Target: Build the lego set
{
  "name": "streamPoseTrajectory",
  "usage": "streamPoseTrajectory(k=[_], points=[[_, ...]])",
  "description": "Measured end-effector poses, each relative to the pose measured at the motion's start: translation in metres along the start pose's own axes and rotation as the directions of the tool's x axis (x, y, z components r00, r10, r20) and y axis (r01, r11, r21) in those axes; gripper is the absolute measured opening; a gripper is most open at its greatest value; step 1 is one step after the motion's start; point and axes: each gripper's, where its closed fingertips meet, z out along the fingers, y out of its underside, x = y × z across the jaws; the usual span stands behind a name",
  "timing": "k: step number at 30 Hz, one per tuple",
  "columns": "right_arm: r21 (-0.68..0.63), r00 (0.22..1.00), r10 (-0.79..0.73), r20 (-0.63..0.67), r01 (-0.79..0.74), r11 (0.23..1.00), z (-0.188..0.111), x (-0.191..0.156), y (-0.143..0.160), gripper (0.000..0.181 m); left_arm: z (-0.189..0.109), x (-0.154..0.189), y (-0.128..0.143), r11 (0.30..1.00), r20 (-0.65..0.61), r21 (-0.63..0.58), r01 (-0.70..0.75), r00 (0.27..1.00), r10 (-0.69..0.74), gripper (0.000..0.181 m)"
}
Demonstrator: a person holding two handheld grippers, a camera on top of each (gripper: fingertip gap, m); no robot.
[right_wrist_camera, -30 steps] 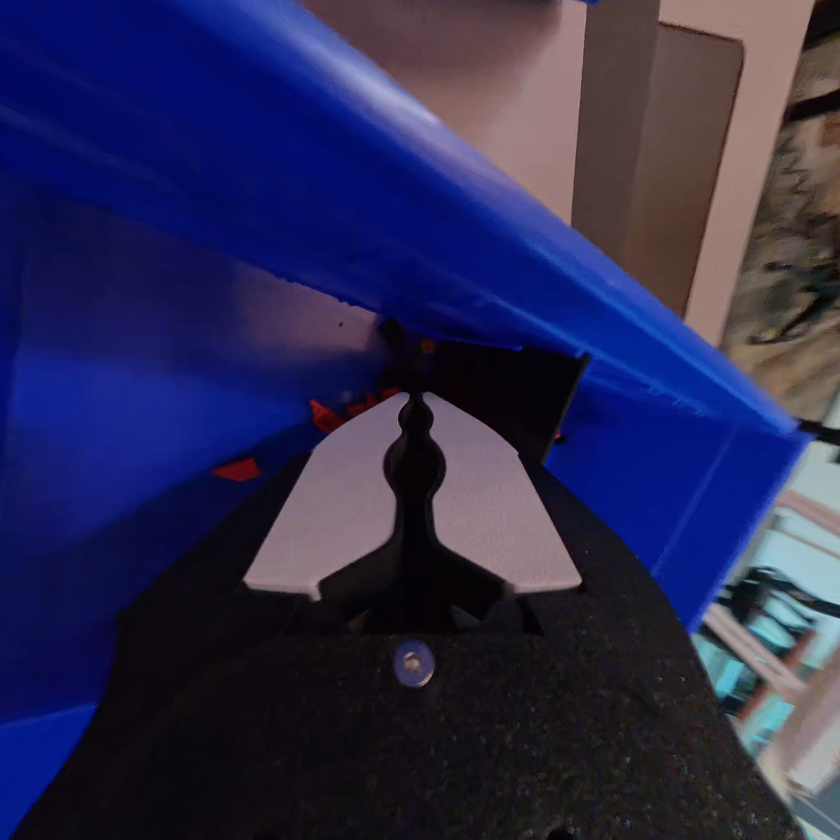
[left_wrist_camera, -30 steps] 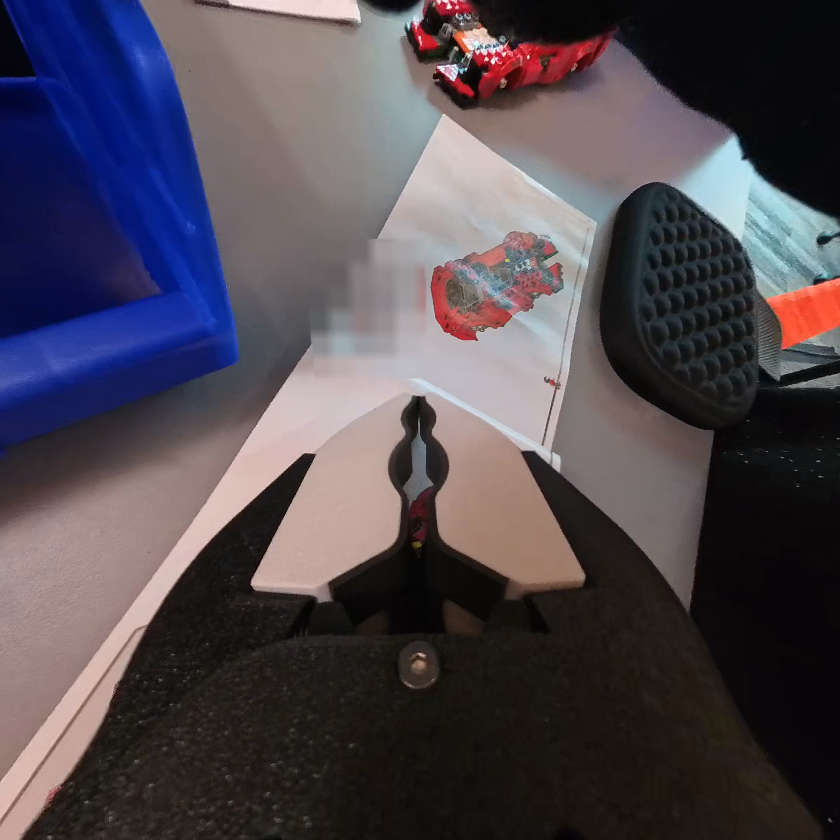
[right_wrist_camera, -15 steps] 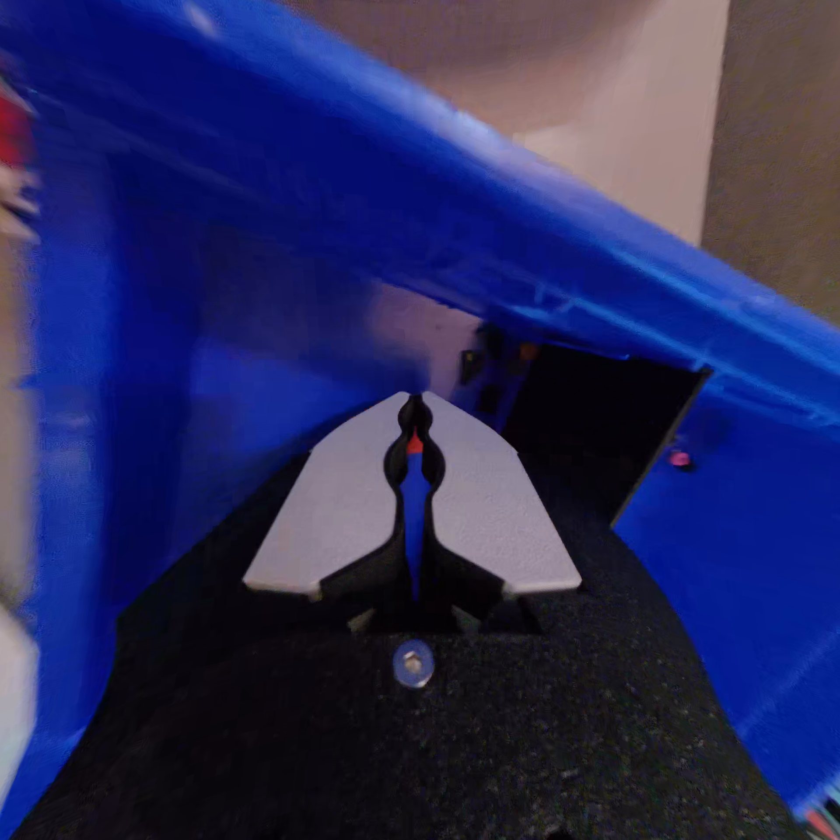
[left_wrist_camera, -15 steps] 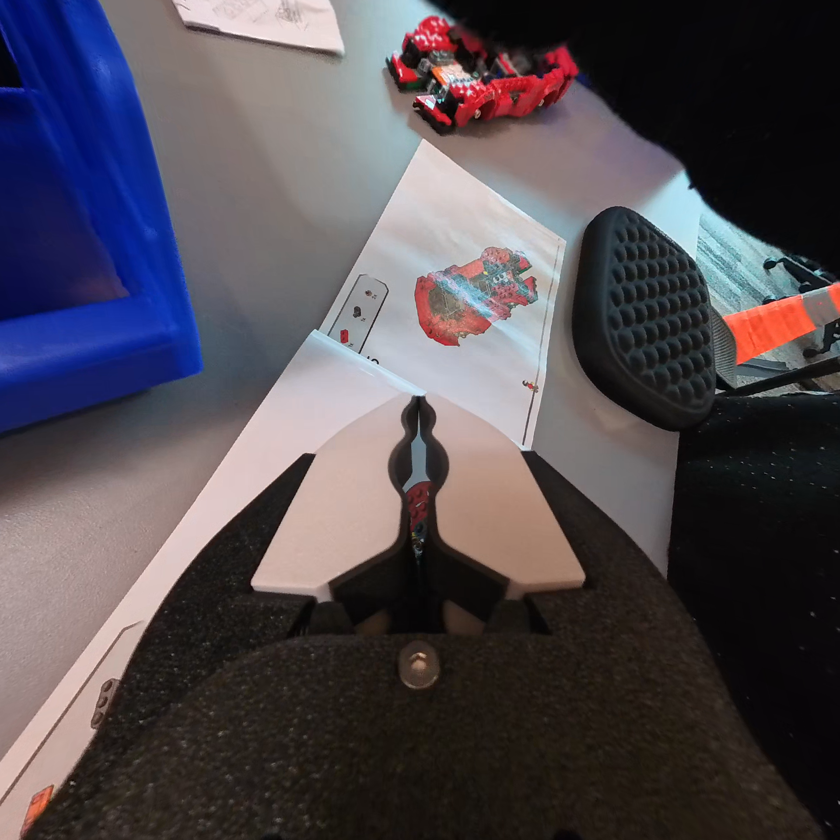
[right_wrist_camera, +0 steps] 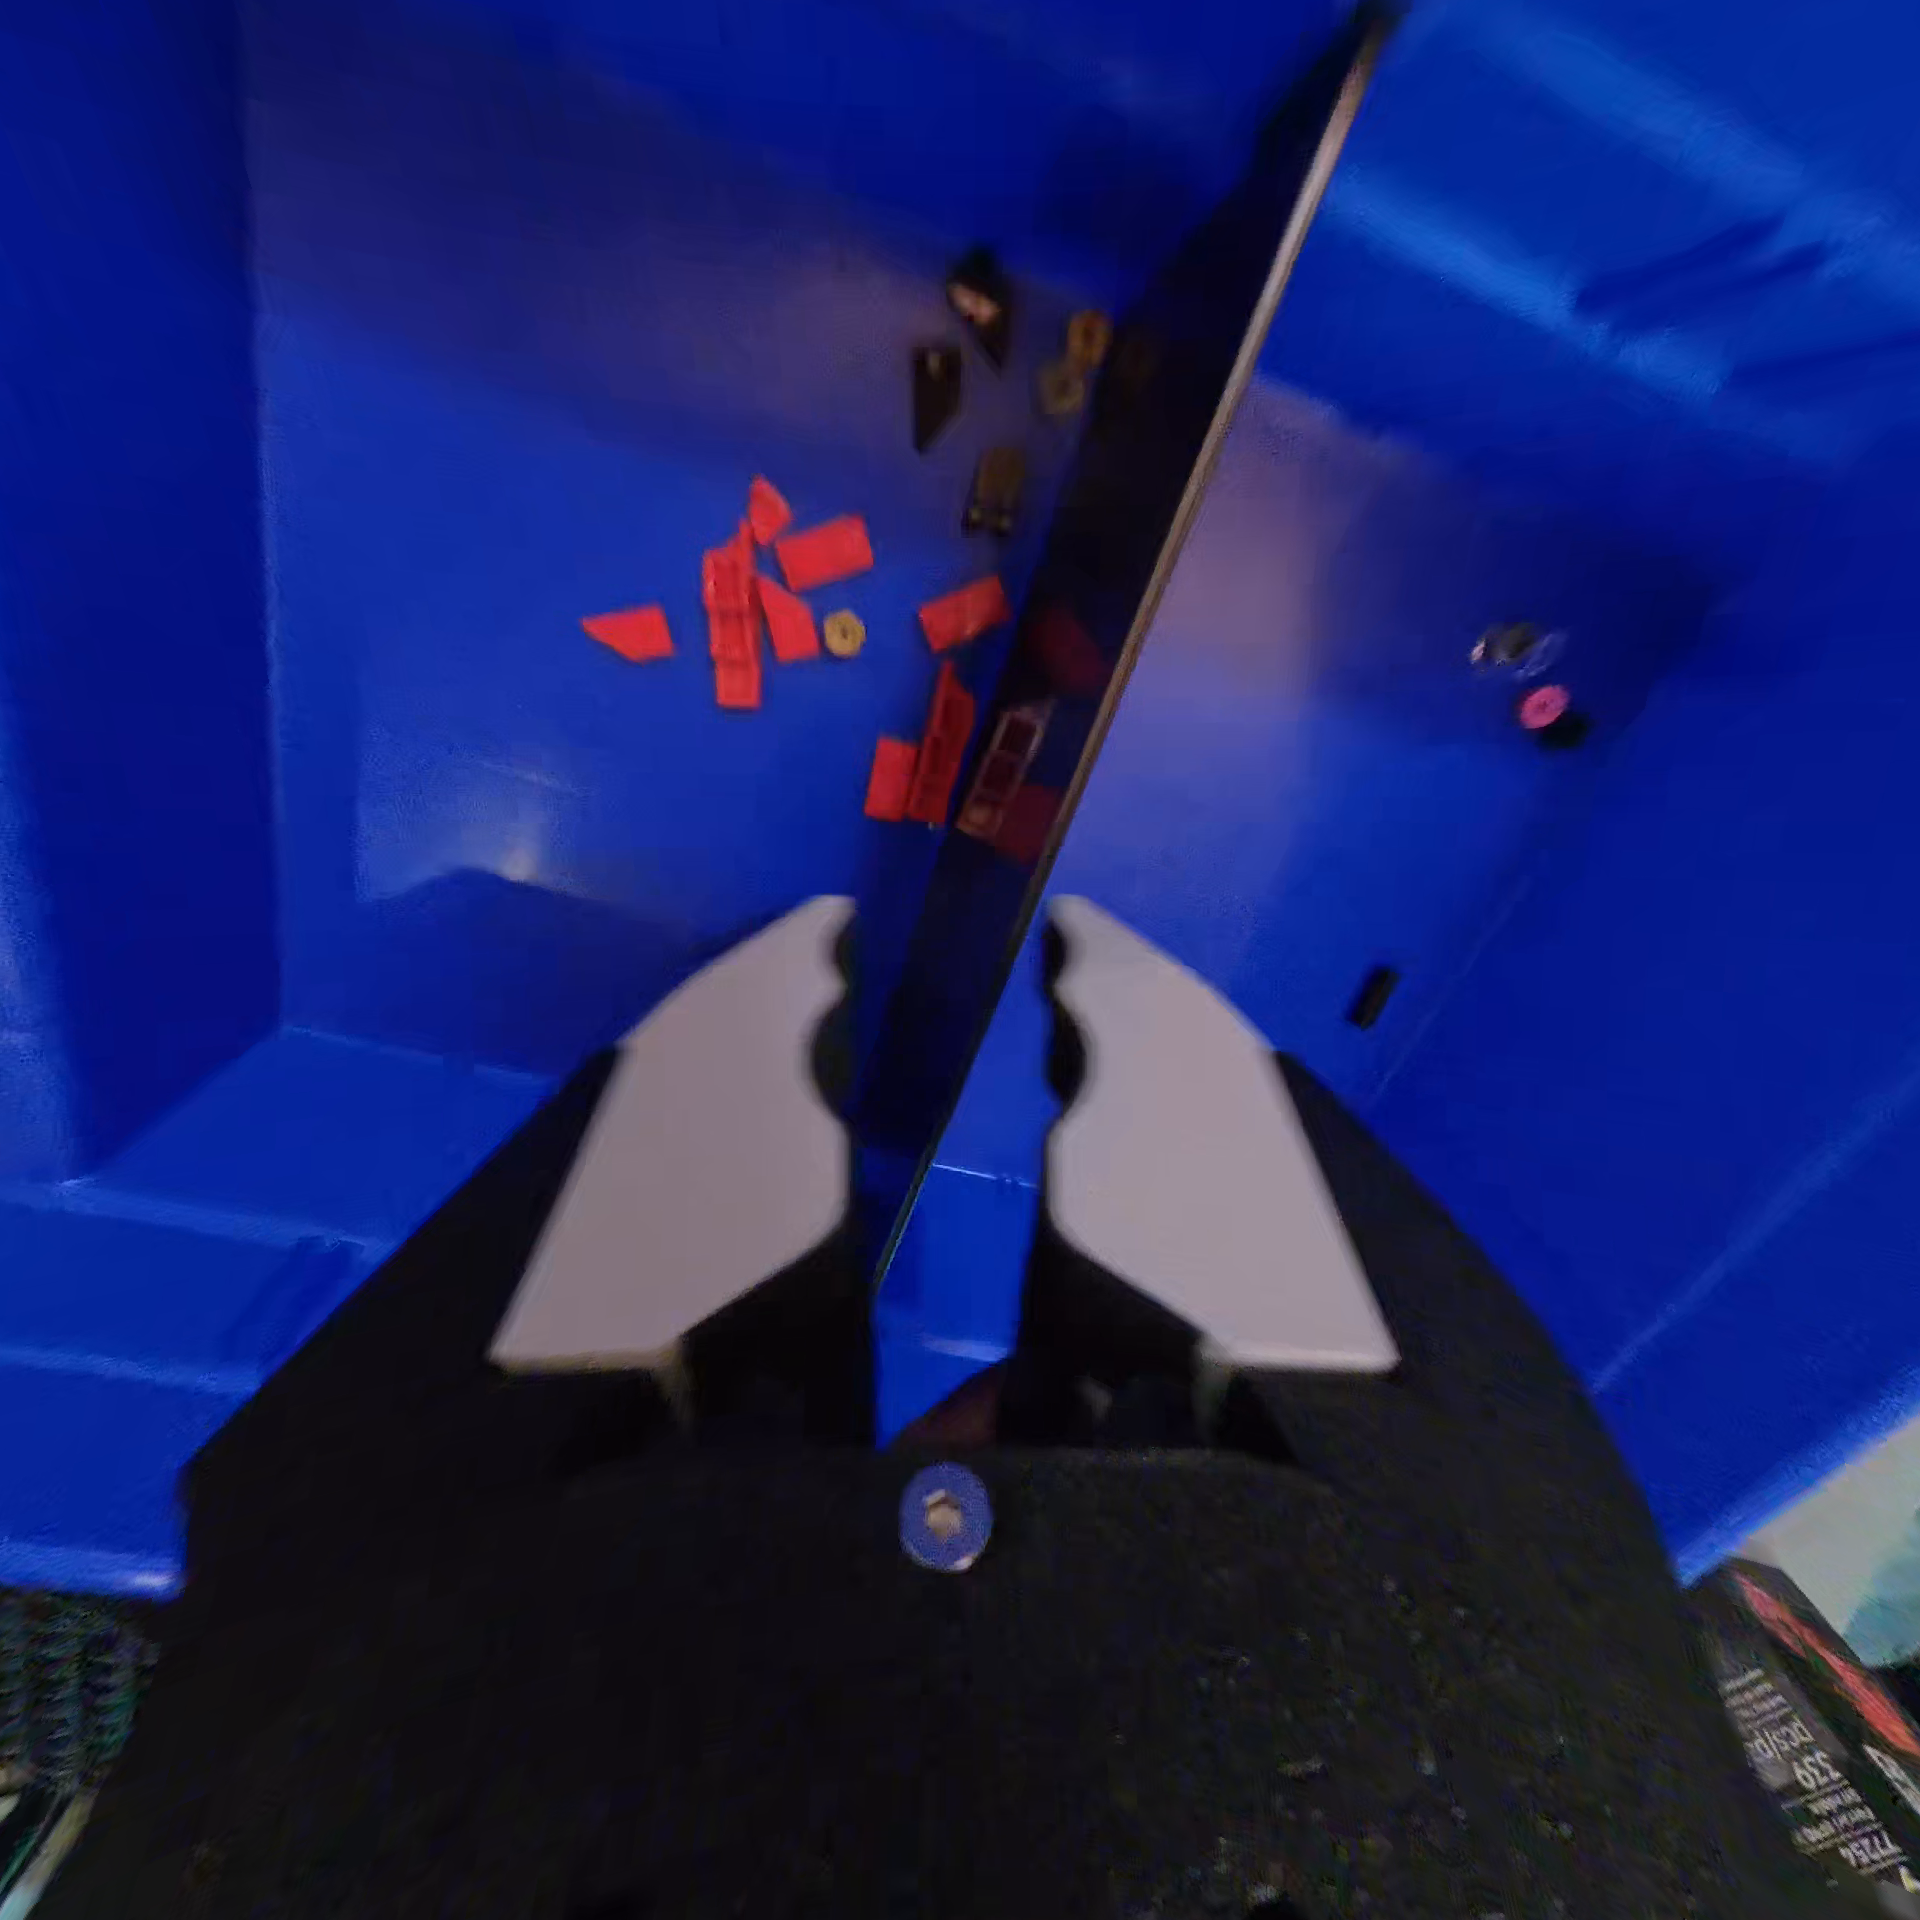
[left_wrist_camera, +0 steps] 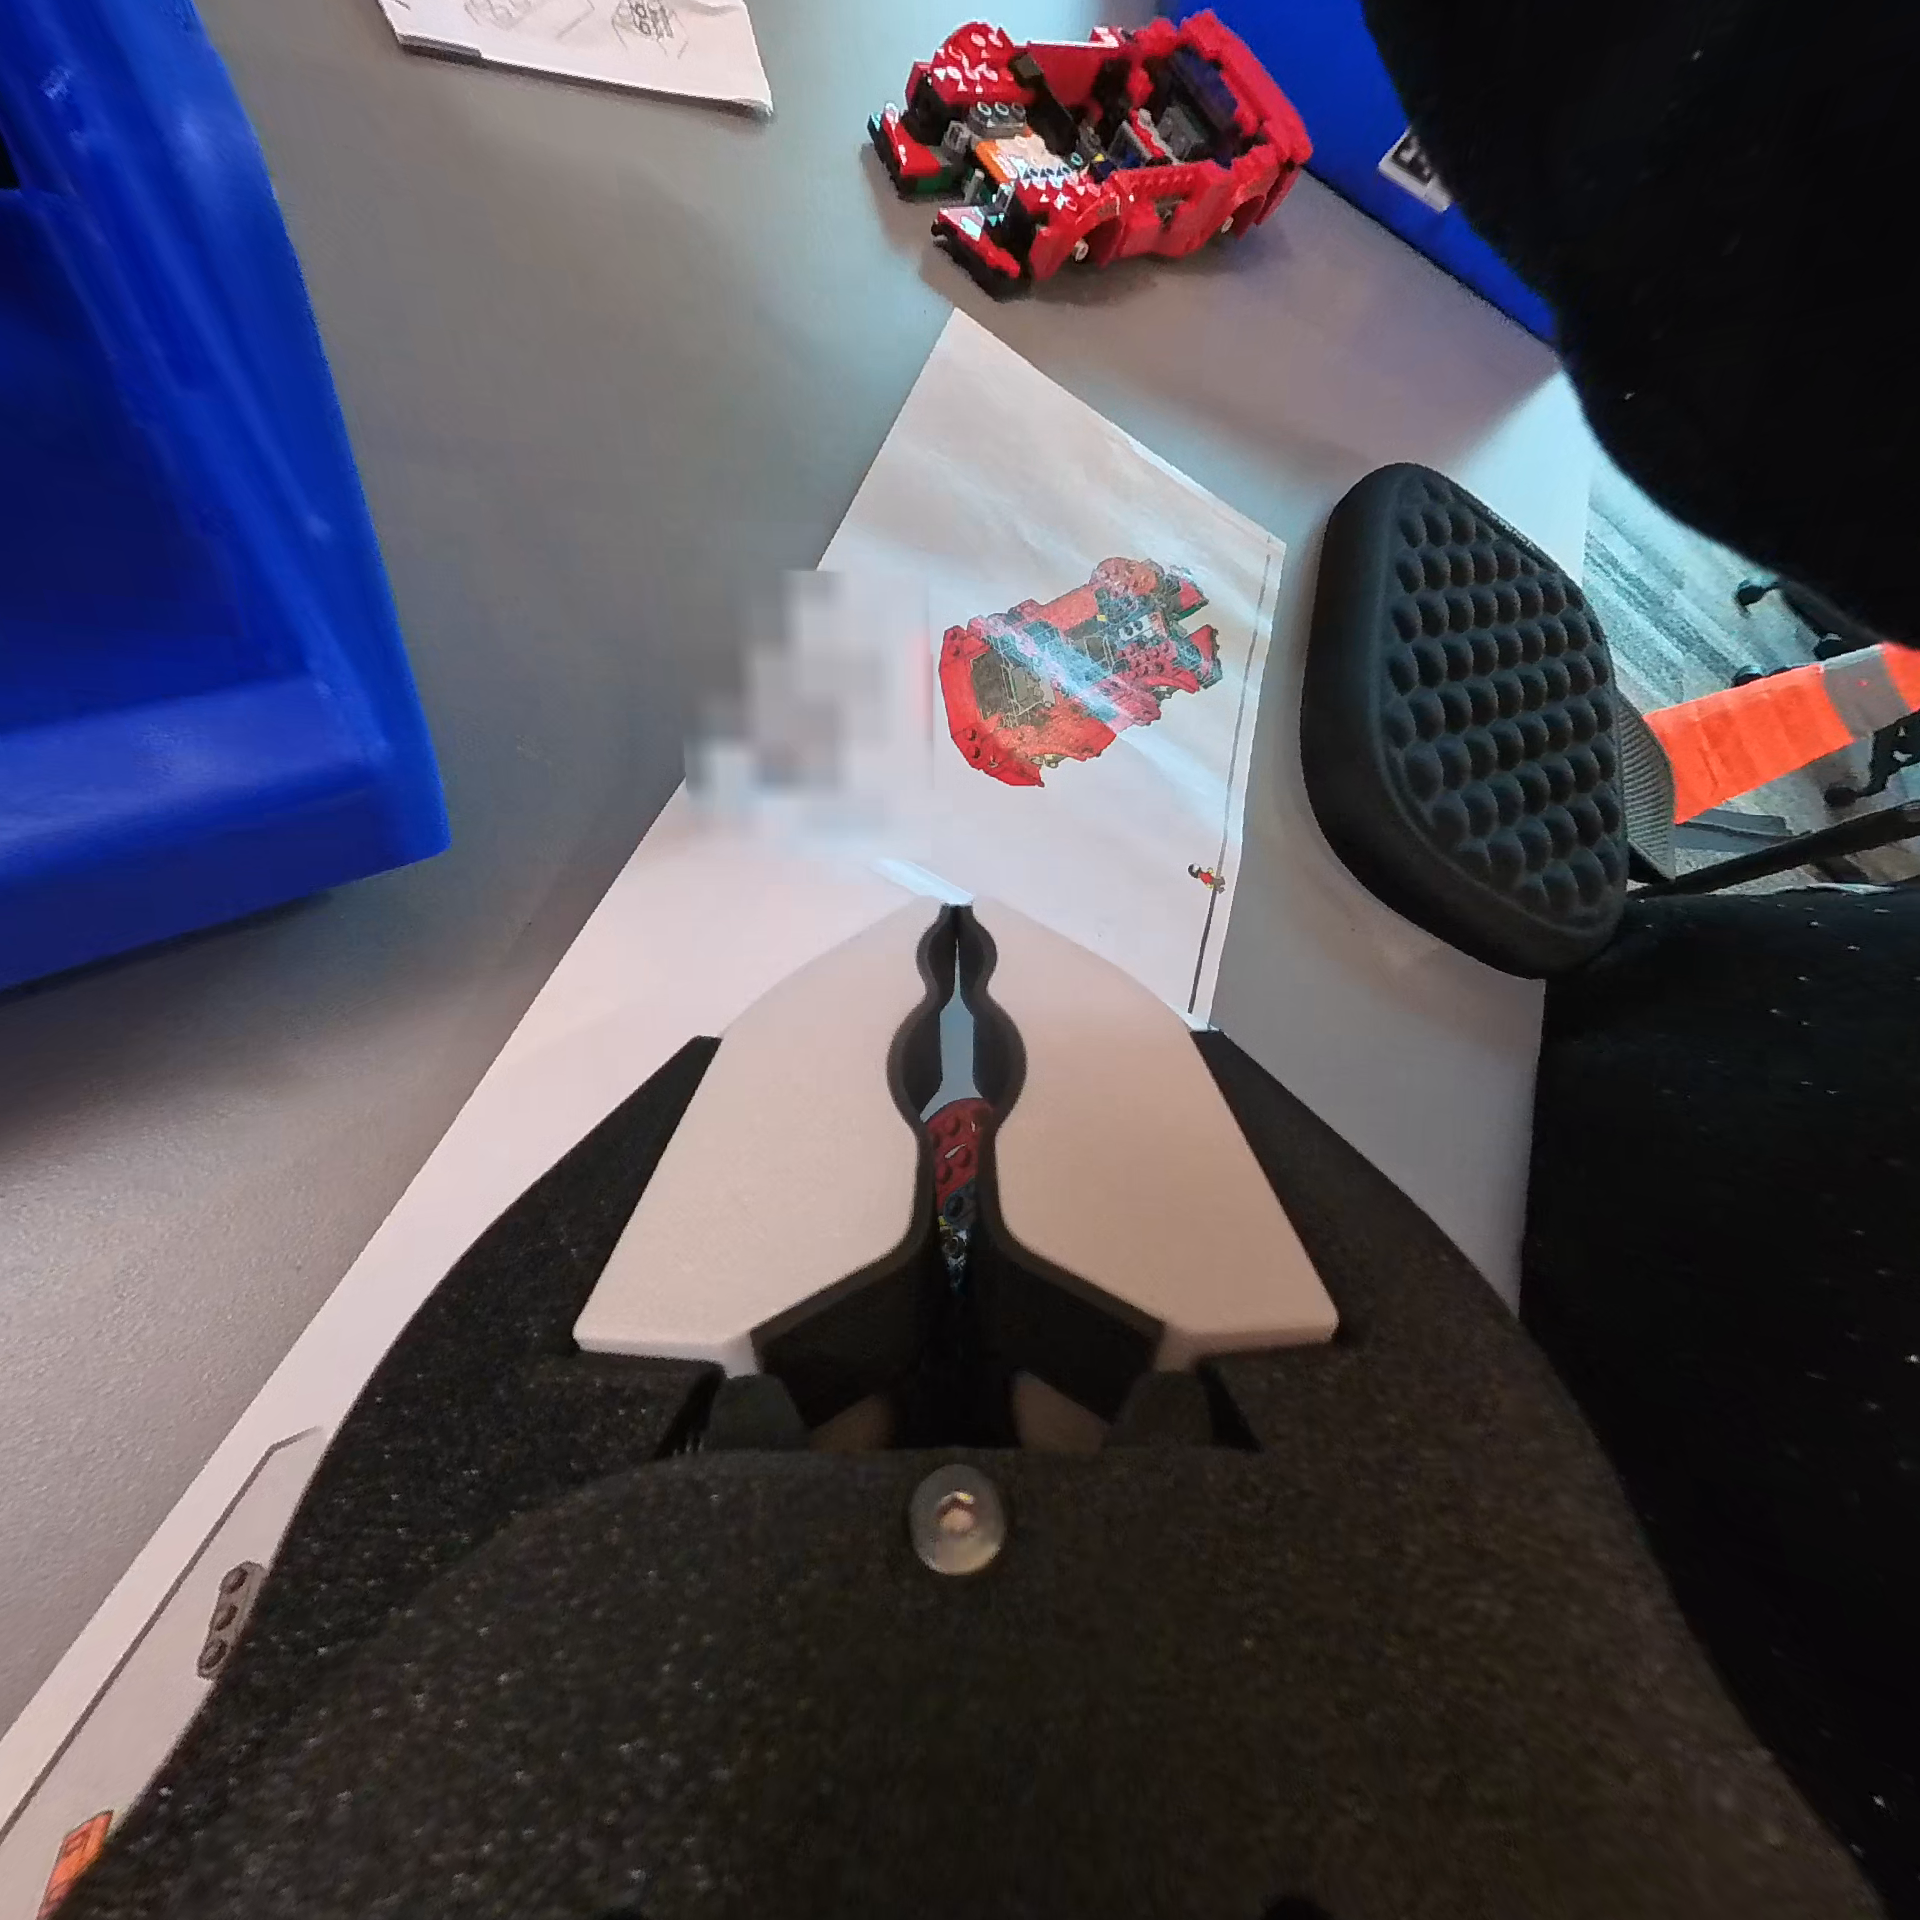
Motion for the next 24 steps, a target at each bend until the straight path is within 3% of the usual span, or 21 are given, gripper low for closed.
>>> streamPoseTrajectory(k=[1,4,9,12,18,24], points=[[-0.013,1.0,-0.011,-0.014,0.01,1.0,0.005,0.001,0.005,0.008,0.0,0.0,0.0,1.0,-0.001,-0.001,-0.002,1.0,0.002,0.0],[-0.015,0.995,-0.056,-0.088,0.055,0.998,-0.003,-0.002,0.01,0.007,0.0,0.001,0.0,1.0,-0.005,-0.002,-0.001,1.0,0.001,0.0],[-0.009,0.914,-0.128,-0.385,0.135,0.991,-0.05,-0.001,0.013,0.003,0.0,0.0,0.001,1.0,-0.008,-0.007,0.005,1.0,-0.005,0.0],[0.03,0.888,-0.146,-0.436,0.176,0.984,-0.058,0.001,0.009,0.004,0.002,0.0,0.003,1.0,-0.002,-0.024,0.003,1.0,-0.003,0.0],[0.013,0.95,-0.088,-0.298,0.096,0.995,-0.028,0.01,0.013,0.006,0.002,-0.001,0.004,0.999,0.003,-0.033,0.003,1.0,-0.003,0.0],[0.006,0.983,-0.108,-0.148,0.11,0.994,-0.002,0.011,0.013,0.01,0.003,-0.001,0.004,0.999,0.002,-0.038,0.002,1.0,-0.002,0.0]])
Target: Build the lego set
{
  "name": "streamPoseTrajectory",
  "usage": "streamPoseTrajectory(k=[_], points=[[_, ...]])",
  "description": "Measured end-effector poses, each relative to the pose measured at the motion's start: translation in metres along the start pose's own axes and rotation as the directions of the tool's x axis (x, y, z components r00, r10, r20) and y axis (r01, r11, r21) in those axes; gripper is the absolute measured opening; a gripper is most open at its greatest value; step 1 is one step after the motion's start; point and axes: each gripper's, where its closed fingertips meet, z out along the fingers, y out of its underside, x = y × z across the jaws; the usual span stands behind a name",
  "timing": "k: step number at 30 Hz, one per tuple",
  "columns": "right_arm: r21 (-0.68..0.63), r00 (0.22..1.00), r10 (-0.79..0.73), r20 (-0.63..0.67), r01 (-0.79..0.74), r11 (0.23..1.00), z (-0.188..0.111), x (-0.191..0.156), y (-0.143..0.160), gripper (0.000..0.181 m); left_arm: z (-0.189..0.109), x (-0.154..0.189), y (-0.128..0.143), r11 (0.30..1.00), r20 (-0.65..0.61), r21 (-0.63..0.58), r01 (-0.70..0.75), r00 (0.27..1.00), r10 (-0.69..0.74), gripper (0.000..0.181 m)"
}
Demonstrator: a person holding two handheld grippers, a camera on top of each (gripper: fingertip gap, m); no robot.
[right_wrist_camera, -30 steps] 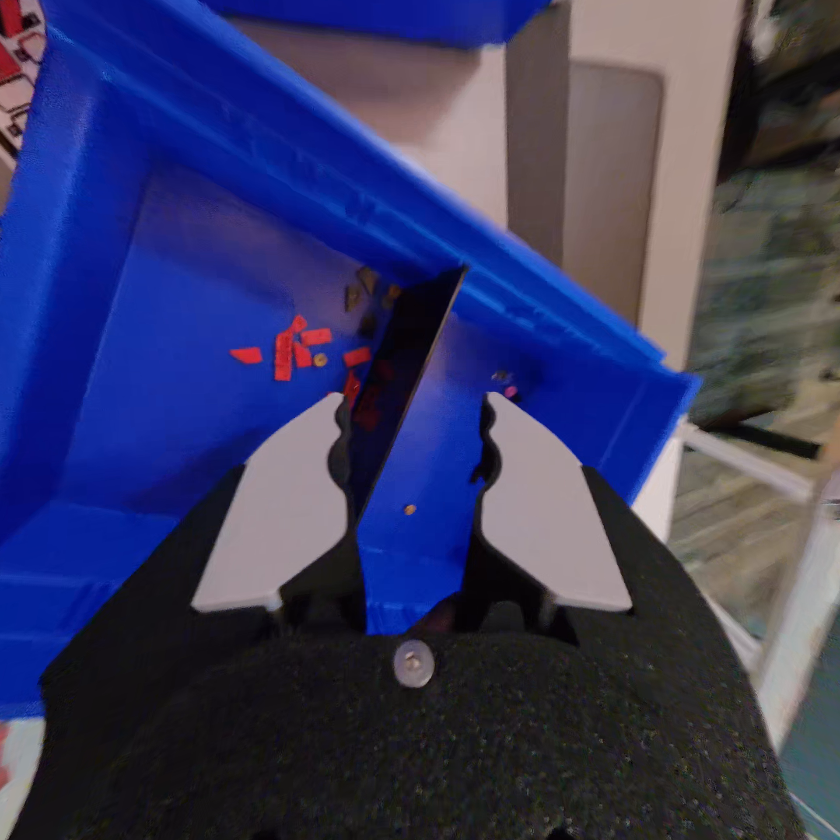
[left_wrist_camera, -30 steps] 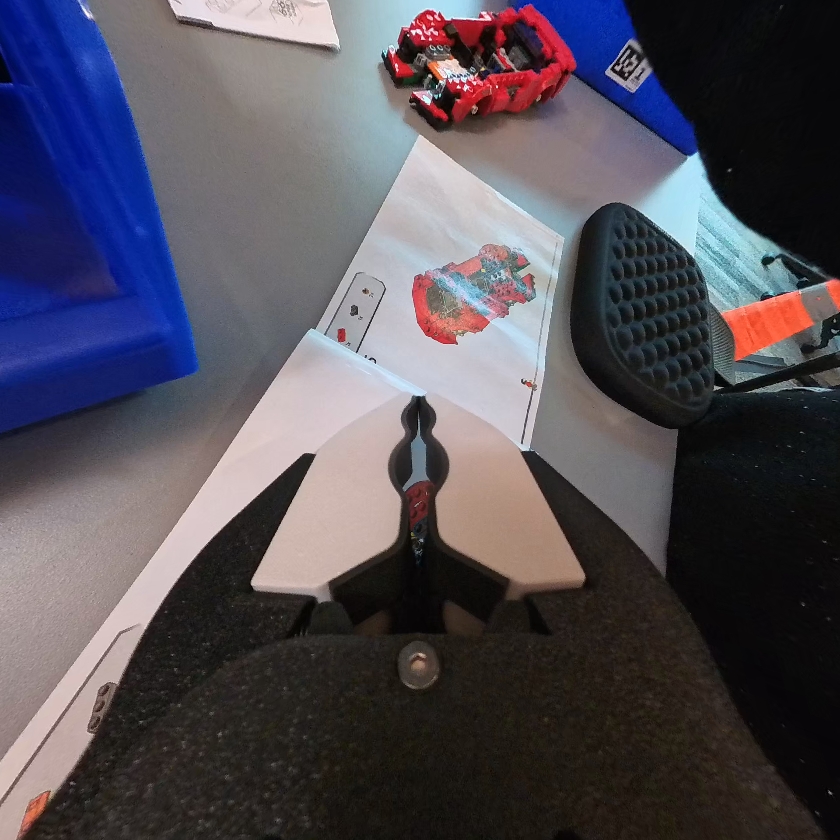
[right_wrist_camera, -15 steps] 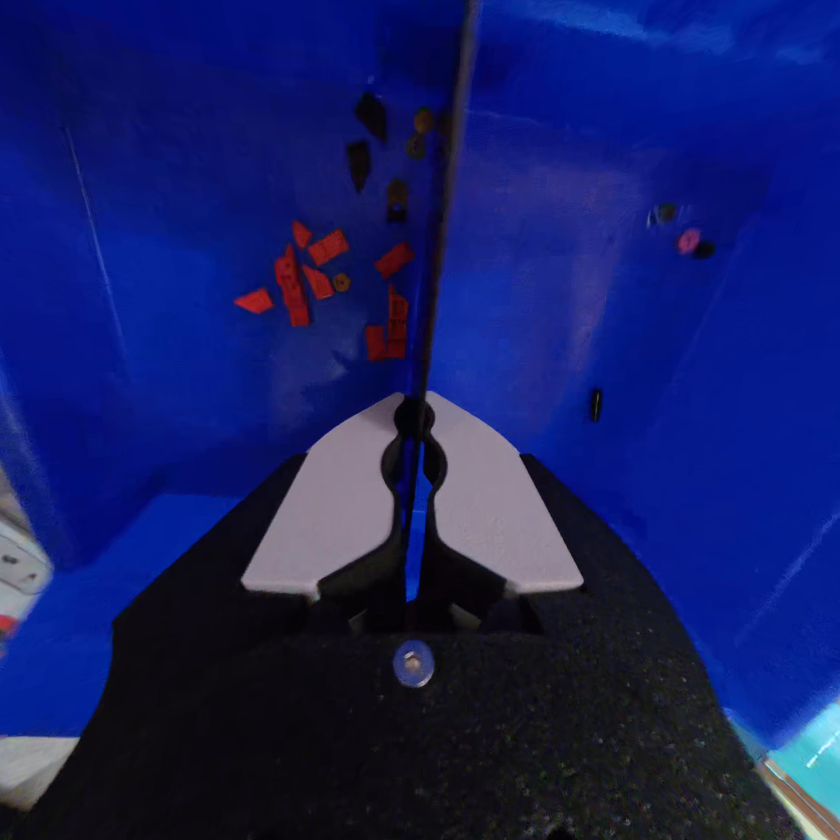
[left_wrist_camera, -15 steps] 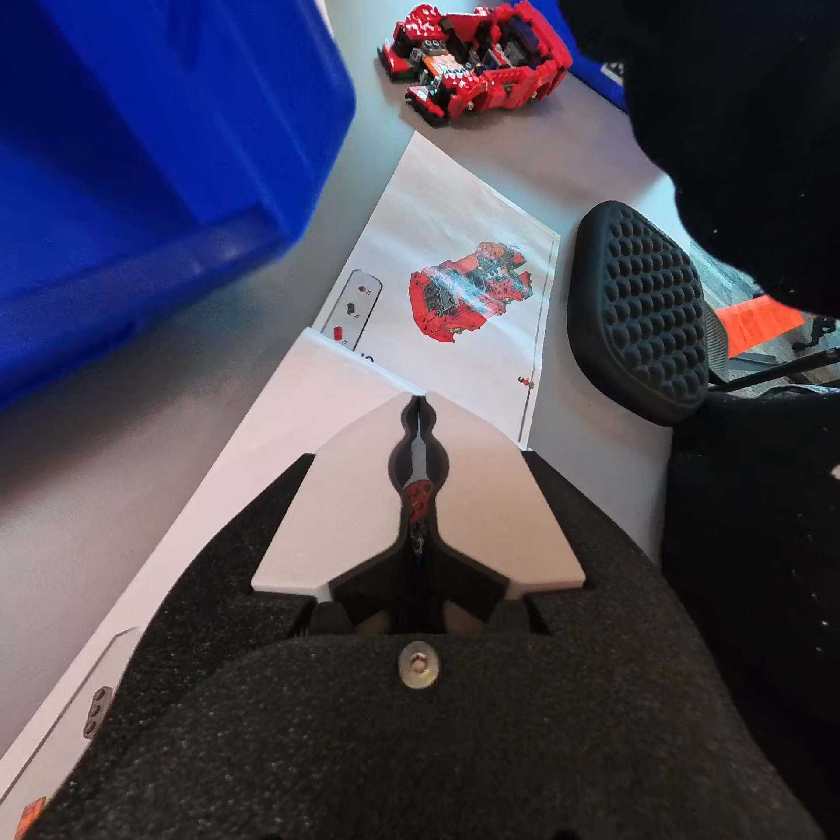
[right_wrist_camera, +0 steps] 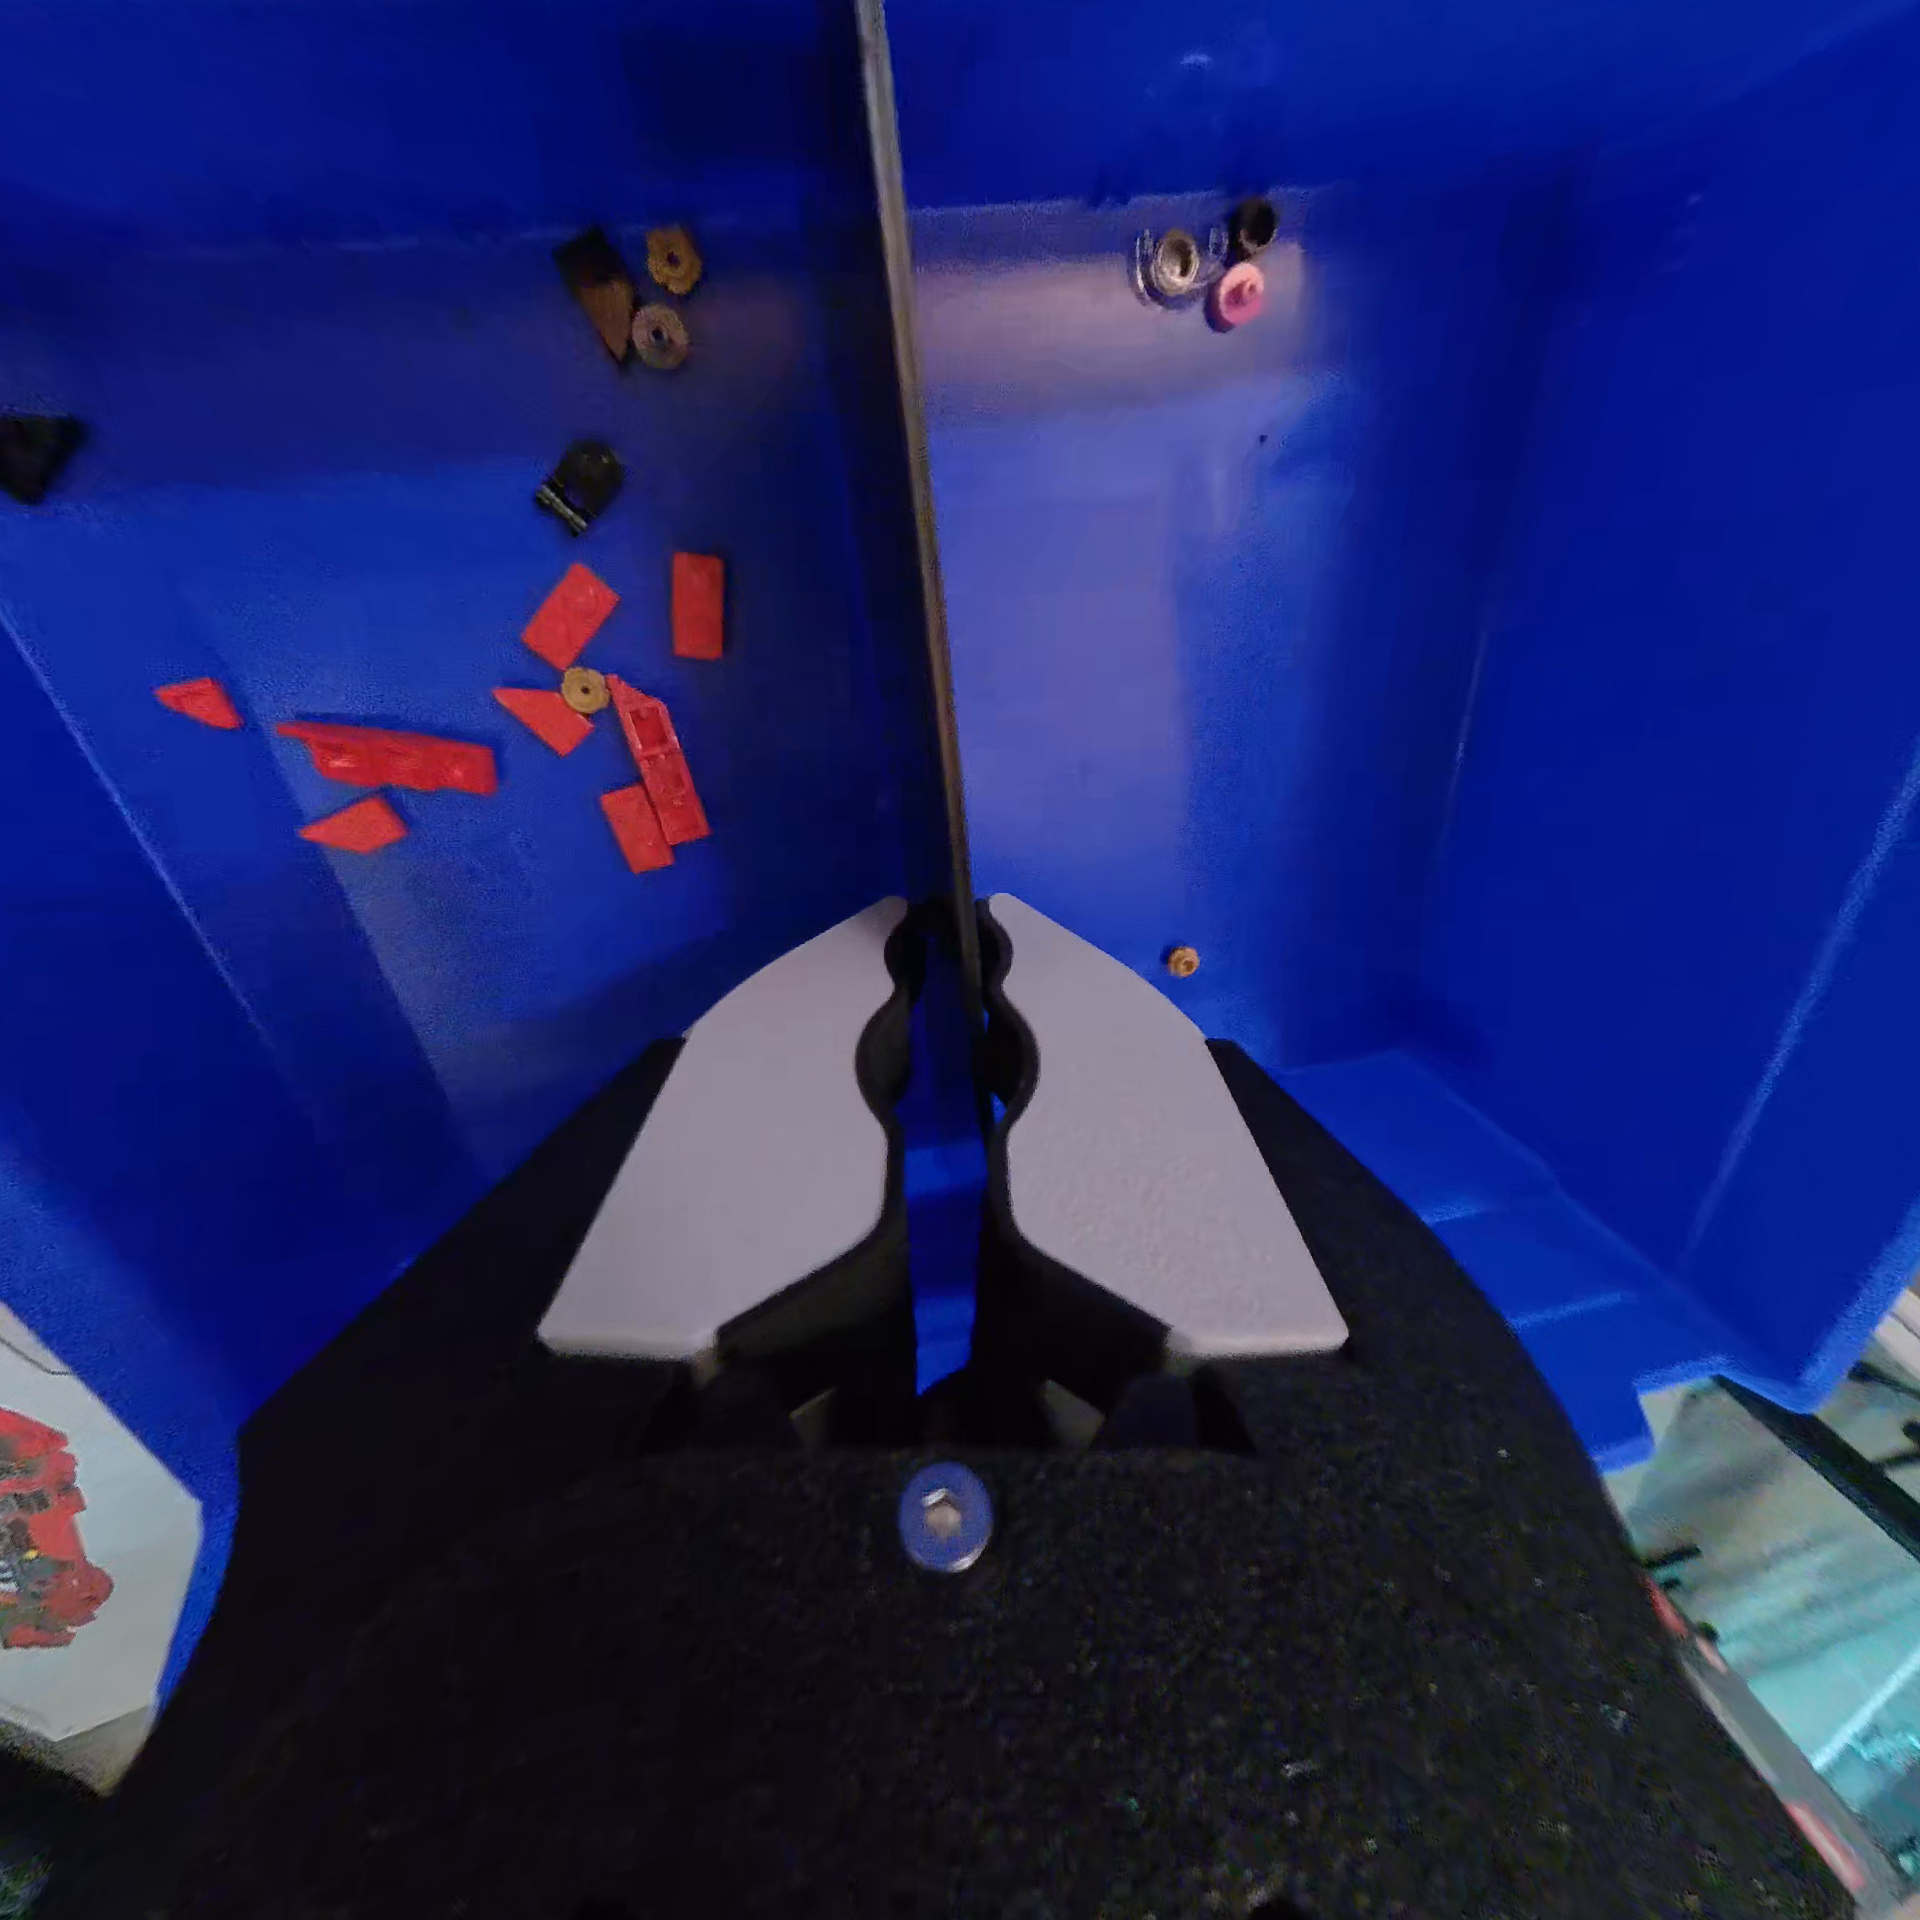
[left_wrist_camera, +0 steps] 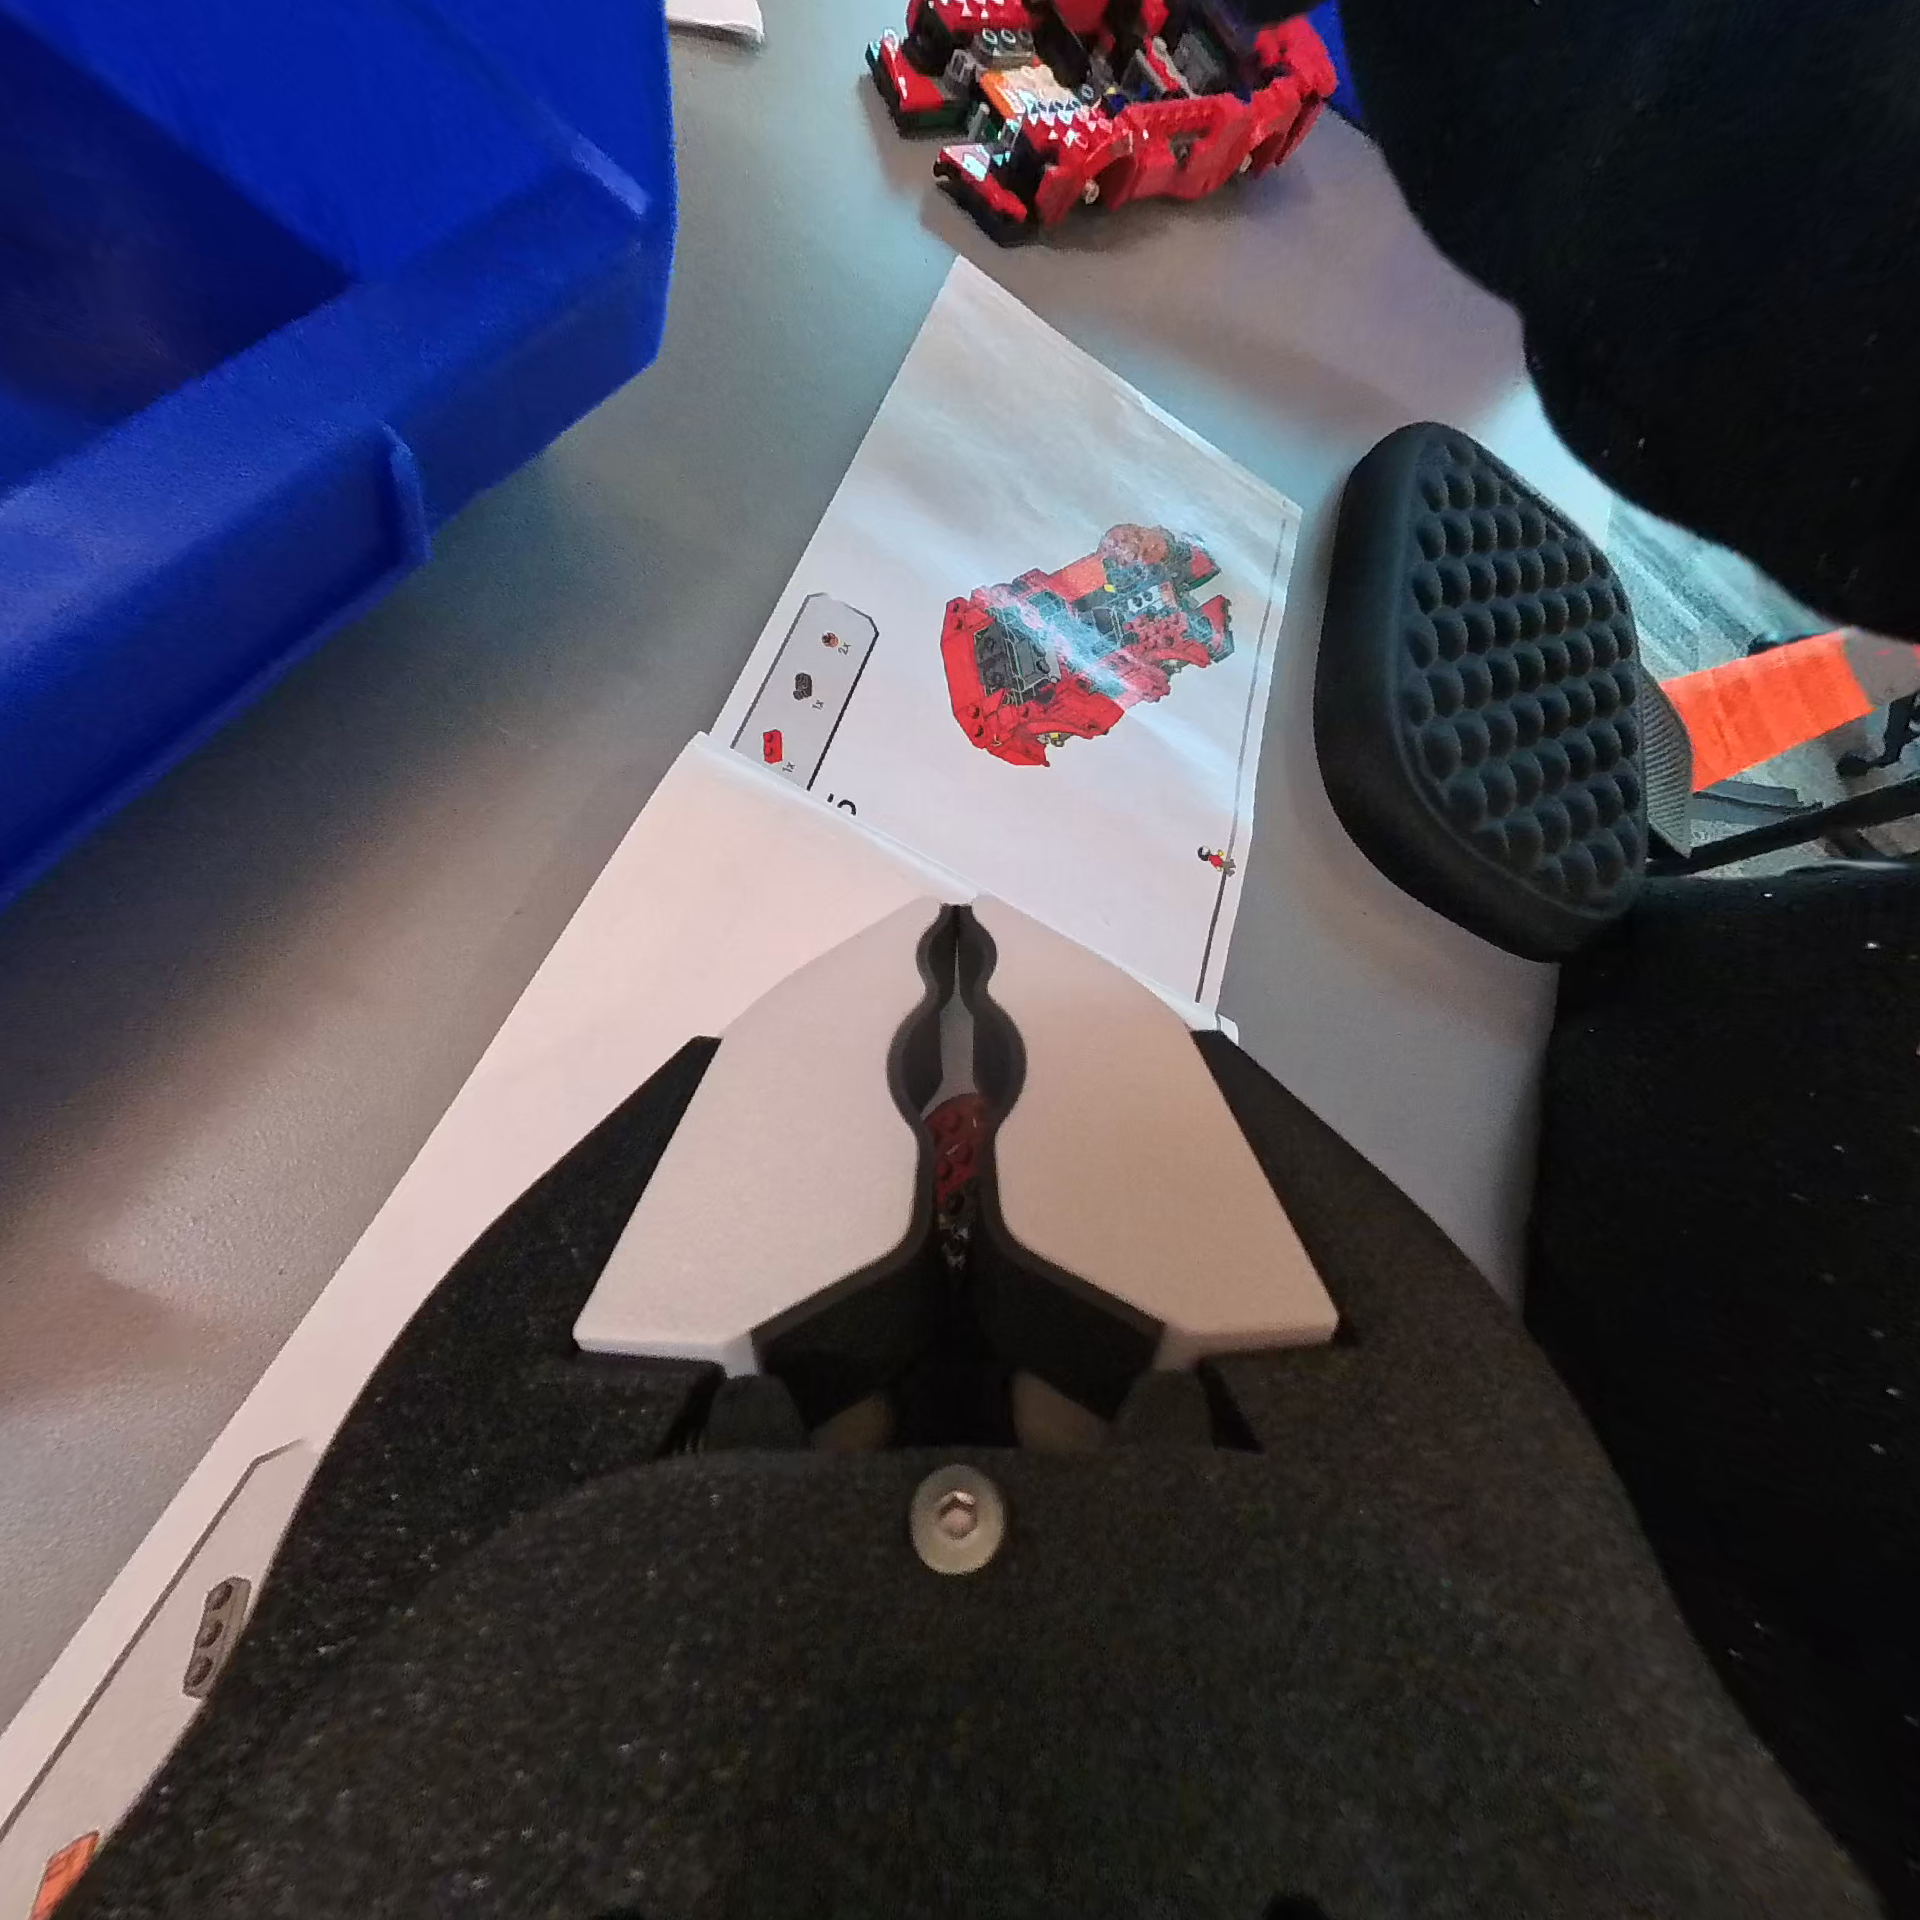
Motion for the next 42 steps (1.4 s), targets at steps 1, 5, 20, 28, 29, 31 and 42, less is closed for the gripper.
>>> streamPoseTrajectory(k=[1,5,20,28,29,31,42], points=[[0.007,1.0,-0.006,0.013,0.006,1.0,0.002,0.0,-0.001,0.01,0.0,0.0,0.0,1.0,-0.001,0.0,0.001,1.0,-0.001,0.0],[0.115,1.0,0.001,-0.006,0.0,0.993,-0.014,0.006,-0.014,0.023,0.0,0.0,0.0,1.0,-0.004,-0.003,0.002,1.0,-0.002,0.0],[0.167,0.945,0.17,0.278,-0.222,0.961,0.021,-0.063,-0.069,0.021,-0.001,0.002,0.0,1.0,-0.01,0.005,-0.004,1.0,0.004,0.0],[0.252,0.974,0.089,0.207,-0.141,0.957,0.004,-0.057,-0.07,0.009,0.0,0.001,0.001,1.0,-0.005,-0.006,-0.004,1.0,0.004,0.0],[0.286,0.976,0.082,0.202,-0.138,0.948,-0.009,-0.058,-0.069,0.008,0.0,0.001,0.001,1.0,-0.006,-0.007,-0.004,1.0,0.004,0.0],[0.35,0.981,0.068,0.184,-0.13,0.927,-0.043,-0.062,-0.06,0.008,0.0,0.001,0.001,1.0,-0.007,-0.003,-0.001,1.0,0.001,0.0],[0.287,0.958,0.254,0.134,-0.283,0.915,-0.109,-0.175,0.16,0.008,-0.001,0.0,-0.001,1.0,-0.007,0.008,0.016,1.0,-0.016,0.0]])
